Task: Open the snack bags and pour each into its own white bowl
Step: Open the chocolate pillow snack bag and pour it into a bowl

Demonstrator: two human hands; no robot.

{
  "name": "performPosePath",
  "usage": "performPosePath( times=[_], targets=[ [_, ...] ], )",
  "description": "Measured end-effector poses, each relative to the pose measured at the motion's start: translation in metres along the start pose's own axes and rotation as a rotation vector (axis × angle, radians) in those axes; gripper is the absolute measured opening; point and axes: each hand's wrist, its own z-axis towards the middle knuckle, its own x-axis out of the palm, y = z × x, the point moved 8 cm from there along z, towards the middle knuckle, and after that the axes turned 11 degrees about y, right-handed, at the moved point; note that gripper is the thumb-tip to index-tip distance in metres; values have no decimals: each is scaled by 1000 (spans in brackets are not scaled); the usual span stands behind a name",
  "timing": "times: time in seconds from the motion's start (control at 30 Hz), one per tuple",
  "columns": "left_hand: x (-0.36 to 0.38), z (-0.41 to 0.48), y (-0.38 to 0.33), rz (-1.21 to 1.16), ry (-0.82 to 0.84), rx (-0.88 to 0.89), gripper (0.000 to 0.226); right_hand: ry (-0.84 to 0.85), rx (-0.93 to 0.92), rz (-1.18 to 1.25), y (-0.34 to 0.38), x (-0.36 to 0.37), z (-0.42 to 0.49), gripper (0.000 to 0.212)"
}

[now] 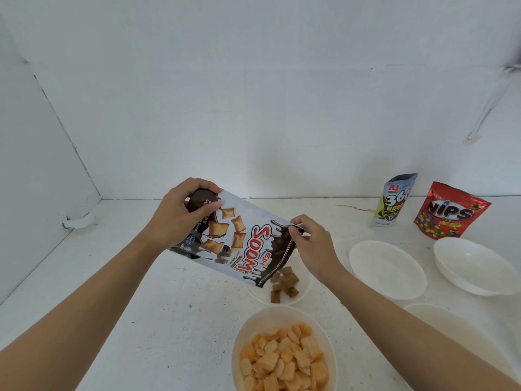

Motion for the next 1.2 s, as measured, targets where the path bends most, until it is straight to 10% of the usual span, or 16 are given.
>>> performPosePath(
  times=[1.2],
  targets=[
    [25, 25, -72, 197, 137, 255, 24, 67, 8, -143, -10, 3, -3, 11]
  ],
)
